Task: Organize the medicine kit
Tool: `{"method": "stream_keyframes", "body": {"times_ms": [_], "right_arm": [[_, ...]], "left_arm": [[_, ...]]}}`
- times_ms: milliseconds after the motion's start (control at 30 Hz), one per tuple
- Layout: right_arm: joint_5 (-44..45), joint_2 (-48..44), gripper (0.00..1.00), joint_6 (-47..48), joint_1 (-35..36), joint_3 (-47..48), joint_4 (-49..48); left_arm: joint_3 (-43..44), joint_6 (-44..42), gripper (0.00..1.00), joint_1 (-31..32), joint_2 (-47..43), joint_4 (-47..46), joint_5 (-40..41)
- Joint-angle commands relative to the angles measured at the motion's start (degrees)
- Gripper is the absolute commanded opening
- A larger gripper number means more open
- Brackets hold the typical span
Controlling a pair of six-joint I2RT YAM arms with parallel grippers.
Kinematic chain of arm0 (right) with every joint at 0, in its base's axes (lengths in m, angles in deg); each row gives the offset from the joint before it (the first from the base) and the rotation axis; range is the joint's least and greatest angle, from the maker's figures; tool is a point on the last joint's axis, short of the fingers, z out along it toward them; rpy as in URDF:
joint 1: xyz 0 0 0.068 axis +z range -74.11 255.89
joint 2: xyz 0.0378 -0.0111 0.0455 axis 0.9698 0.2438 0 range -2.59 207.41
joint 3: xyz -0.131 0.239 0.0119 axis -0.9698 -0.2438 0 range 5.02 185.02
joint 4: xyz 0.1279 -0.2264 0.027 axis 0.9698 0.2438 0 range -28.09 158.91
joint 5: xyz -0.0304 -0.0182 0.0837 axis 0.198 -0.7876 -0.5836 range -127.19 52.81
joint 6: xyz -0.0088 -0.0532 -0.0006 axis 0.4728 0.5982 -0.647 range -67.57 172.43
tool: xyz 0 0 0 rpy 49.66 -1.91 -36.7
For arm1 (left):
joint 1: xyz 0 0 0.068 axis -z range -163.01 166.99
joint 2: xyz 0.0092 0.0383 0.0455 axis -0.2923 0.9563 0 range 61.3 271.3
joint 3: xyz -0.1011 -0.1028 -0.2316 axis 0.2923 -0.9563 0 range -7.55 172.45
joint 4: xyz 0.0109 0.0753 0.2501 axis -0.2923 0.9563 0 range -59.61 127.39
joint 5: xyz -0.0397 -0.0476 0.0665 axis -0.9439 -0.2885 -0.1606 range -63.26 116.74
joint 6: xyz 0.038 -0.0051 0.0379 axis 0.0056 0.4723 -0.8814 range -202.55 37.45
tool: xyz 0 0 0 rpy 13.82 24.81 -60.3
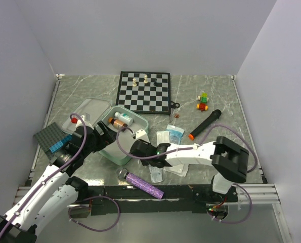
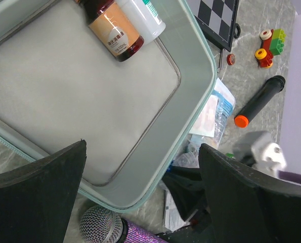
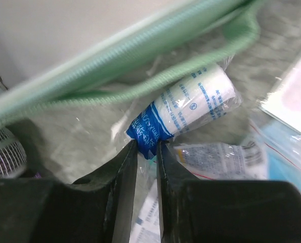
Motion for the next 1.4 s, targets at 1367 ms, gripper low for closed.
{"method": "stream_keyframes", "body": {"times_ms": [1367], "right_arm": [[-35.5,13.8,0.25,45.6,-10.1,26.2,-10.4]], "left_arm": [[4.7,2.8,0.99,0.0,-11.3,8.7,8.5]]}}
